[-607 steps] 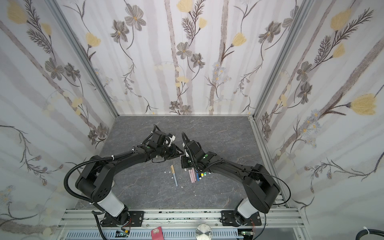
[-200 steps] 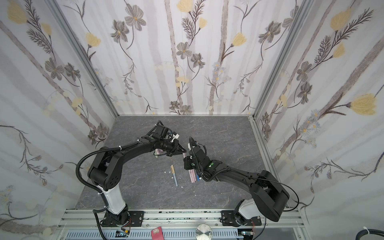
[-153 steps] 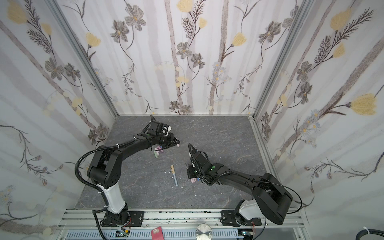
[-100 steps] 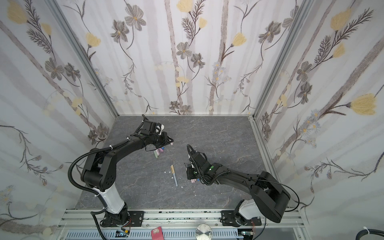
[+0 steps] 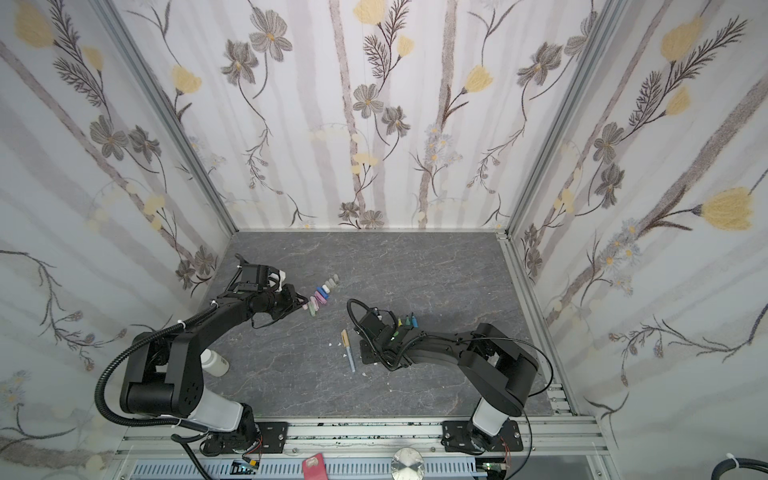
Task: Open the pen caps
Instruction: 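Carry the pink cap to the cap row while the right lowers the pen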
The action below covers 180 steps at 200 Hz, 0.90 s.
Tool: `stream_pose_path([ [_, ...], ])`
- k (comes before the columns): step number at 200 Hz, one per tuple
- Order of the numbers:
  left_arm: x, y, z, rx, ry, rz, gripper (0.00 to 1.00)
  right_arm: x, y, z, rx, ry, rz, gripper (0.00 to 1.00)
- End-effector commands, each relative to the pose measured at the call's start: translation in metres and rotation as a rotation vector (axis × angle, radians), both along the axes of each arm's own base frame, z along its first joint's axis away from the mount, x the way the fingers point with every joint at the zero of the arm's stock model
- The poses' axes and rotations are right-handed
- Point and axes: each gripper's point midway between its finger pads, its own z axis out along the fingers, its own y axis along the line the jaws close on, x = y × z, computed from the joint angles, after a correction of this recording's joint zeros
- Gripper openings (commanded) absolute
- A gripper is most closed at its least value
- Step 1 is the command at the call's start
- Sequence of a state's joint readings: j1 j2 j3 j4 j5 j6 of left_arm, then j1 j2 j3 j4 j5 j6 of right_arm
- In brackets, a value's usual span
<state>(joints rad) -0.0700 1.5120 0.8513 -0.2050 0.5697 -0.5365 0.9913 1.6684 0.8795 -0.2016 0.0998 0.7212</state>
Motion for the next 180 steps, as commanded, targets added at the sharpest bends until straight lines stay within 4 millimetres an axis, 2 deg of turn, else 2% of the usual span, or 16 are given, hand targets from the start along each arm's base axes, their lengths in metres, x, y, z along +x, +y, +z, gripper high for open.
stream_pose_path([
  [1, -0.005, 0.005, -0.004, 0.028, -0.01, -0.009, 0.0, 0.005, -0.008, -0.004, -0.054, -0.024, -0.057, 0.02],
  [97, -0.01, 0.015, -0.018, 0.047, 0.011, 0.002, 0.0, 0.004, -0.017, -0.015, -0.143, -0.04, -0.075, 0.18],
  [151, -0.013, 0.015, -0.027, 0.048, 0.026, 0.001, 0.0, 0.005, -0.019, -0.011, -0.168, -0.058, -0.074, 0.22],
  [180, -0.015, 0.016, -0.036, 0.052, 0.039, 0.003, 0.0, 0.01, -0.021, 0.0, -0.173, -0.092, -0.072, 0.22],
])
